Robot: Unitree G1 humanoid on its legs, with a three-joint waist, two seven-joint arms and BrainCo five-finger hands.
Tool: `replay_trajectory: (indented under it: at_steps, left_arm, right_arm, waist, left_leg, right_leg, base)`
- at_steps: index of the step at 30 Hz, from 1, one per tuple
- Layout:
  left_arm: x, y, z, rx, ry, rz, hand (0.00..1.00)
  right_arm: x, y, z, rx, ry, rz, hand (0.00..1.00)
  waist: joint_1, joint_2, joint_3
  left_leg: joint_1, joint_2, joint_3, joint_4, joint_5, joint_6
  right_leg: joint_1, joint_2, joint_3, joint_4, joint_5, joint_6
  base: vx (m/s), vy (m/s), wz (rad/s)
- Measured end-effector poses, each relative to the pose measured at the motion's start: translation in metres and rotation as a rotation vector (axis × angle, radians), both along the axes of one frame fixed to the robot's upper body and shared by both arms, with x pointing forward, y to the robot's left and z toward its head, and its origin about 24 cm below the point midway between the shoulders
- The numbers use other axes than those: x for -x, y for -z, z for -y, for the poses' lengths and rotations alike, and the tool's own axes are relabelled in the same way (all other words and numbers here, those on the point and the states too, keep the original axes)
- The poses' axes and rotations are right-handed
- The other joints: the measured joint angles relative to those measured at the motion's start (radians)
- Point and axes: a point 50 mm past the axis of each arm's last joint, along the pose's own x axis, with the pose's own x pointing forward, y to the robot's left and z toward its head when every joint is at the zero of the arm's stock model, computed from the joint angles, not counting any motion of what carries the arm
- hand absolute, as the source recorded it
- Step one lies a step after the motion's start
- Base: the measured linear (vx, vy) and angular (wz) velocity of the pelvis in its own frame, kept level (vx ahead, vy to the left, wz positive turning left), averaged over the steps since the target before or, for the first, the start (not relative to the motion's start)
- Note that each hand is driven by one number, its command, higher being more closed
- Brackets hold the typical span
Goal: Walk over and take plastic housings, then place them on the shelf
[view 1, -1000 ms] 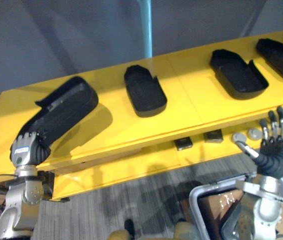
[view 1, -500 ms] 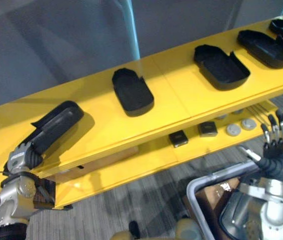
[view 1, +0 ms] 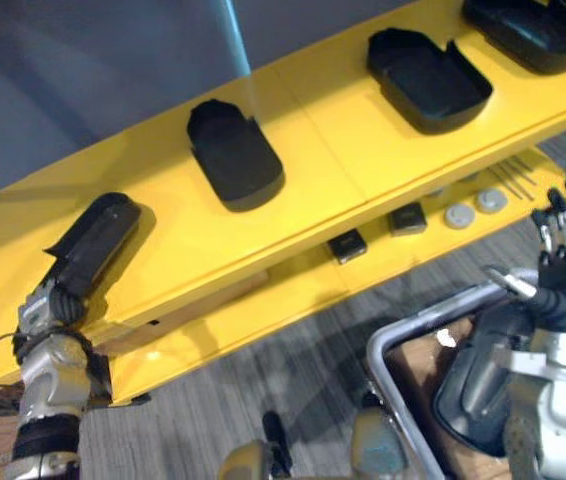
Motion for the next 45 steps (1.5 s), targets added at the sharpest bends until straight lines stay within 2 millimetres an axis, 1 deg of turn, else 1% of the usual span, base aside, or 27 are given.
replay_trajectory:
  at_steps: [1, 5, 7, 8, 9, 11, 14, 19, 24, 28, 31, 33, 35, 36, 38, 40, 41, 42, 44, 45]
  left_arm:
    - [-0.004, -0.005, 0.001, -0.007, -0.005, 0.026, 1.00]
    - [-0.014, -0.019, 0.004, -0.017, -0.013, 0.081, 1.00]
    - [-0.015, -0.021, 0.003, -0.025, -0.034, 0.097, 1.00]
    - [-0.015, -0.023, 0.003, -0.028, -0.046, 0.105, 0.00]
    - [-0.016, -0.025, 0.002, -0.030, -0.048, 0.111, 0.00]
    - [-0.021, -0.034, 0.003, -0.033, -0.059, 0.143, 0.00]
    - [-0.024, -0.040, 0.003, -0.036, -0.068, 0.167, 0.00]
    - [-0.021, -0.046, -0.004, -0.045, -0.093, 0.176, 0.00]
    - [-0.018, -0.043, -0.007, -0.023, -0.146, 0.215, 0.00]
    - [-0.010, -0.042, -0.012, 0.032, -0.236, 0.368, 0.00]
    - [0.000, -0.045, -0.014, 0.060, -0.237, 0.494, 0.00]
    - [0.006, -0.048, -0.011, 0.037, -0.209, 0.547, 0.00]
    - [0.017, -0.036, -0.007, 0.035, -0.196, 0.561, 0.00]
    - [0.019, -0.032, -0.005, 0.040, -0.198, 0.557, 0.00]
    - [0.029, -0.020, -0.002, 0.037, -0.187, 0.569, 0.00]
    - [0.035, -0.018, 0.001, 0.035, -0.174, 0.604, 0.00]
    - [0.037, -0.020, 0.004, 0.057, -0.169, 0.660, 0.00]
    - [0.037, -0.022, 0.007, 0.065, -0.161, 0.689, 0.00]
    - [0.042, -0.030, 0.016, 0.082, -0.121, 0.778, 0.00]
    - [0.047, -0.033, 0.023, 0.099, -0.093, 0.832, 0.00]
  right_arm:
    - [0.000, -0.005, -0.002, 0.004, -0.008, 0.023, 0.00]
    - [-0.003, -0.009, -0.003, 0.014, -0.020, 0.042, 0.00]
    - [-0.003, -0.011, -0.003, 0.018, -0.022, 0.048, 0.00]
    - [-0.003, -0.011, -0.003, 0.023, -0.023, 0.047, 0.00]
    - [-0.003, -0.012, -0.003, 0.026, -0.023, 0.047, 0.00]
    - [-0.003, -0.012, -0.002, 0.028, -0.025, 0.046, 0.00]
    - [-0.003, -0.011, -0.002, 0.028, -0.025, 0.043, 0.00]
    - [-0.002, -0.010, -0.002, 0.027, -0.023, 0.035, 0.00]
    - [-0.002, -0.009, -0.002, 0.027, -0.024, 0.031, 0.00]
    - [0.003, 0.000, -0.005, 0.010, -0.032, 0.011, 0.00]
    - [0.008, 0.007, -0.009, -0.025, -0.029, 0.024, 0.00]
    - [0.011, 0.011, -0.010, -0.048, -0.020, 0.023, 0.00]
    - [0.012, 0.020, -0.012, -0.072, -0.013, -0.005, 0.00]
    - [0.013, 0.024, -0.011, -0.079, -0.005, -0.013, 0.00]
    - [0.014, 0.035, -0.009, -0.092, 0.030, -0.045, 0.00]
    - [0.016, 0.039, -0.008, -0.092, 0.054, -0.048, 0.00]
    - [0.016, 0.039, -0.007, -0.068, 0.078, -0.041, 0.00]
    - [0.016, 0.038, -0.007, -0.060, 0.089, -0.033, 0.00]
    - [0.014, 0.030, -0.006, -0.006, 0.136, 0.017, 0.00]
    - [0.013, 0.022, -0.004, 0.029, 0.184, 0.064, 0.00]
  waist:
    - [0.000, -0.002, 0.018]
    - [0.001, -0.004, 0.052]
    - [0.002, -0.007, 0.061]
    - [0.002, -0.007, 0.062]
    - [0.002, -0.007, 0.062]
    - [0.001, -0.012, 0.083]
    - [0.001, -0.020, 0.088]
    - [0.001, -0.028, 0.094]
    - [0.001, -0.029, 0.094]
    - [0.002, -0.031, 0.093]
    - [0.002, -0.036, 0.089]
    - [0.003, -0.046, 0.074]
    - [0.004, -0.057, 0.017]
    - [0.003, -0.058, 0.002]
    - [0.003, -0.061, -0.055]
    - [0.004, -0.061, -0.086]
    - [0.005, -0.061, -0.104]
    - [0.006, -0.060, -0.105]
    - [0.009, -0.061, -0.117]
    - [0.012, -0.059, -0.127]
  left_leg:
    - [-0.005, -0.001, 0.001, 0.004, 0.000, 0.000]
    - [-0.036, 0.002, 0.000, 0.038, -0.011, 0.002]
    - [-0.040, 0.002, 0.006, 0.041, -0.013, 0.003]
    - [-0.047, 0.003, 0.009, 0.047, -0.017, 0.003]
    - [-0.054, 0.004, 0.011, 0.054, -0.020, 0.002]
    - [-0.059, 0.006, 0.012, 0.066, -0.023, 0.003]
    - [-0.071, 0.007, 0.014, 0.074, -0.023, 0.003]
    - [-0.073, 0.013, 0.018, 0.096, -0.033, 0.002]
    - [-0.070, 0.013, 0.019, 0.104, -0.039, 0.001]
    - [-0.046, 0.020, 0.011, 0.102, -0.040, -0.001]
    - [-0.007, 0.027, 0.000, 0.097, -0.045, -0.007]
    - [0.012, 0.026, -0.008, 0.084, -0.044, -0.008]
    - [0.042, 0.024, -0.015, 0.055, -0.039, -0.012]
    - [0.052, 0.024, -0.022, 0.048, -0.038, -0.013]
    - [0.095, 0.020, -0.037, 0.015, -0.033, -0.015]
    - [0.109, 0.016, -0.052, 0.003, -0.029, -0.016]
    - [0.116, 0.013, -0.064, -0.011, -0.021, -0.014]
    - [0.124, 0.012, -0.071, -0.015, -0.020, -0.014]
    - [0.136, 0.010, -0.092, -0.027, -0.014, -0.016]
    - [0.141, 0.010, -0.100, -0.033, -0.012, -0.017]
  right_leg:
    - [-0.006, -0.001, 0.003, 0.003, 0.001, 0.001]
    - [-0.027, -0.001, 0.011, 0.017, 0.001, 0.001]
    - [-0.037, -0.001, 0.018, 0.024, 0.001, 0.001]
    - [-0.046, 0.000, 0.020, 0.028, 0.000, 0.001]
    - [-0.052, 0.000, 0.021, 0.032, 0.000, 0.001]
    - [-0.056, 0.000, 0.024, 0.037, 0.000, 0.001]
    - [-0.070, 0.000, 0.026, 0.045, 0.000, 0.000]
    - [-0.071, 0.001, 0.031, 0.056, -0.002, 0.000]
    - [-0.069, 0.000, 0.033, 0.067, -0.008, 0.001]
    - [-0.034, 0.003, 0.019, 0.056, -0.009, 0.000]
    - [0.021, 0.008, 0.002, 0.032, -0.010, -0.001]
    - [0.043, 0.006, -0.011, 0.026, -0.014, -0.004]
    - [0.076, 0.006, -0.023, 0.003, -0.016, -0.005]
    - [0.090, 0.006, -0.031, -0.007, -0.015, -0.005]
    - [0.142, 0.009, -0.050, -0.037, -0.018, -0.004]
    - [0.169, 0.007, -0.066, -0.056, -0.018, -0.004]
    - [0.185, 0.005, -0.081, -0.070, -0.016, -0.002]
    - [0.198, 0.004, -0.088, -0.078, -0.014, -0.001]
    - [0.225, 0.004, -0.105, -0.104, -0.010, -0.001]
    - [0.244, 0.007, -0.119, -0.128, -0.002, -0.002]
  base:
    - [0.00, 0.000, 0.00]
    - [0.00, 0.000, 0.00]
    - [-0.02, -0.007, -0.08]
    - [-0.01, -0.007, -0.09]
    - [-0.01, -0.004, -0.06]
    - [-0.03, -0.005, -0.03]
    - [-0.01, -0.003, 0.00]
    - [-0.01, -0.004, -0.04]
    - [0.00, 0.000, 0.00]
    - [0.02, -0.011, 0.03]
    - [0.03, -0.009, 0.05]
    - [0.02, -0.011, 0.13]
    - [0.05, -0.010, 0.08]
    - [0.08, -0.004, 0.17]
    - [0.09, -0.007, 0.17]
    - [0.06, -0.005, 0.21]
    - [0.03, 0.000, 0.30]
    - [0.01, -0.010, 0.32]
    - [-0.01, -0.007, 0.22]
    - [0.00, -0.005, 0.25]
